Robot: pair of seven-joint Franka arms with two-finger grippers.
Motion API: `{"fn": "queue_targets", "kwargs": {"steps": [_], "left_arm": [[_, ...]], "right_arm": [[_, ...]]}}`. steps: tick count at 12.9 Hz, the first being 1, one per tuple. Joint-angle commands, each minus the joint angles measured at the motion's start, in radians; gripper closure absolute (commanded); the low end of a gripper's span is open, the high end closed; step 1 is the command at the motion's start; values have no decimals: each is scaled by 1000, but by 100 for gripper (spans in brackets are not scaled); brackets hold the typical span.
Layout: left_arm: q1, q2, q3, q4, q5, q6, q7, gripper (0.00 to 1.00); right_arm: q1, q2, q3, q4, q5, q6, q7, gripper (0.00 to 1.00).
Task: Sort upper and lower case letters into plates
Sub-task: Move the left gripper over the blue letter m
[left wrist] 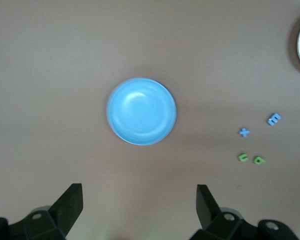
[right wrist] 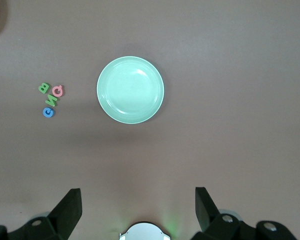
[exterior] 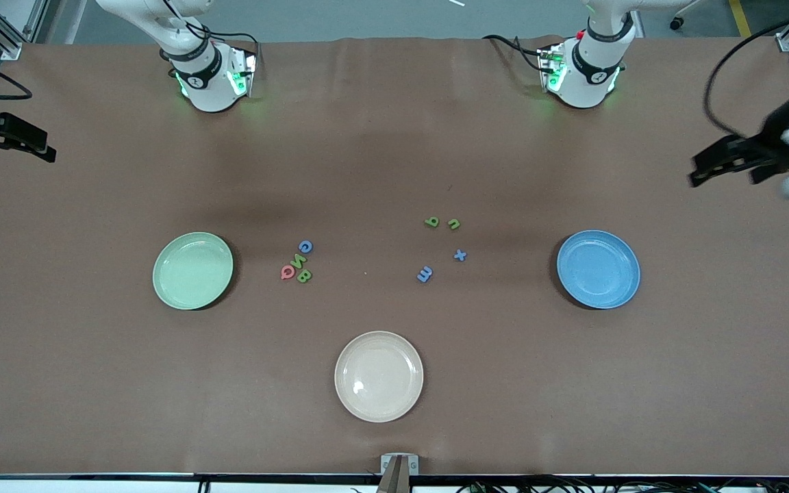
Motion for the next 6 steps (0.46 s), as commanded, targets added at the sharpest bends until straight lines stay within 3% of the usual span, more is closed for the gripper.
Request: {"fn": "queue_targets", "kwargs": {"steps": [1,6], "left_arm": [[-14,118,-120,-11,7,70,-213,0],[-172,324,-144,-51,40,329,-531,0]], "right_arm": [[-4,-22,2,-27,1,3,7,0],[10,-22,5,-27,2,3,7,0]]}}
